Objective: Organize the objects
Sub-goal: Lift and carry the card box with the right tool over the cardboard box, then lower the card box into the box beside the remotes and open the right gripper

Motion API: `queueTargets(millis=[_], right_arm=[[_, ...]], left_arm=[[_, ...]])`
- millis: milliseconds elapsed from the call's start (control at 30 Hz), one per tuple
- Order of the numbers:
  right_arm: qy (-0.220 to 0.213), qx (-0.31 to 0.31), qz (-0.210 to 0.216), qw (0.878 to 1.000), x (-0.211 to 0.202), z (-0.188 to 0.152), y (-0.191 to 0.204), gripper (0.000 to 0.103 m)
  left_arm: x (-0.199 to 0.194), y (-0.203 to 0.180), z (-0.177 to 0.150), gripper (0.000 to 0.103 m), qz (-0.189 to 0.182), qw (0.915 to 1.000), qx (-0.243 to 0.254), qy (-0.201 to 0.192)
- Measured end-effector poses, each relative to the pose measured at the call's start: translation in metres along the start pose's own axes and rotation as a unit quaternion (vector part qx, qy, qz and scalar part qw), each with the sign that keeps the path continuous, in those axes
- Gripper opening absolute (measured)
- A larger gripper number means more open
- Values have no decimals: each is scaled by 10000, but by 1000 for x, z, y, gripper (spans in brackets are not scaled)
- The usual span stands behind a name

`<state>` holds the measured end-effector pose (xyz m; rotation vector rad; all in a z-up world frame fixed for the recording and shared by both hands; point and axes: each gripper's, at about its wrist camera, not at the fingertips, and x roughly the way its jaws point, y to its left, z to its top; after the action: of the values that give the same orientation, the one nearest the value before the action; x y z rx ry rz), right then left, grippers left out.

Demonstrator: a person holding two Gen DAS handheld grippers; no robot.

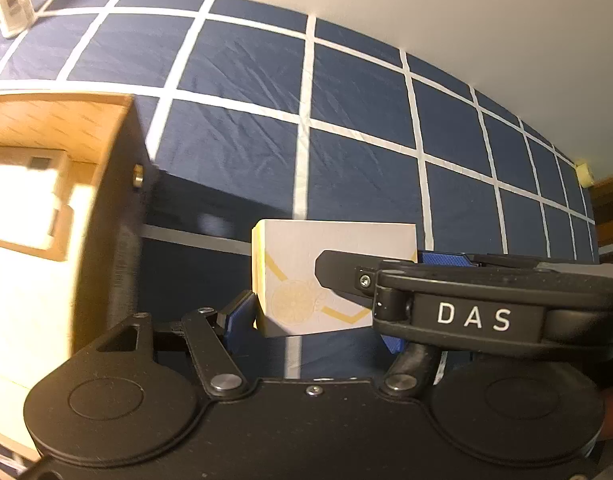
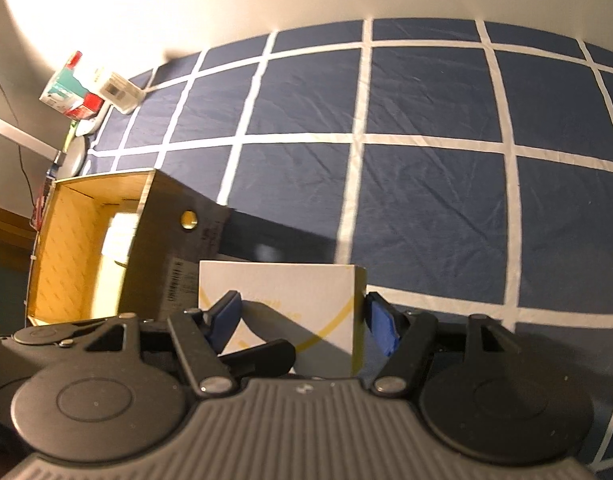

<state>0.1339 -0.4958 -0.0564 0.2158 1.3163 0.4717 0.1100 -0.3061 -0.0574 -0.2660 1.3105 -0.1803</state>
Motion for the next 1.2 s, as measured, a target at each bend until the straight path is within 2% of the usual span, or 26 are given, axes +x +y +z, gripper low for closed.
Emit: queueTargets(millis=[733,1000,1200], right_arm=[[-593,346,-236,9974,2,-16,161,67],[-569,313,-182,9977,33,-18,220,67],[-421,374,-114,9983,68,-23,249,67]], left_arm=[[-99,120,10,63,-215,9975,642,-190],[-119,180,13,63,-143,9979,602,-175],[-113,222,12,63,-69,9985,539,-13]])
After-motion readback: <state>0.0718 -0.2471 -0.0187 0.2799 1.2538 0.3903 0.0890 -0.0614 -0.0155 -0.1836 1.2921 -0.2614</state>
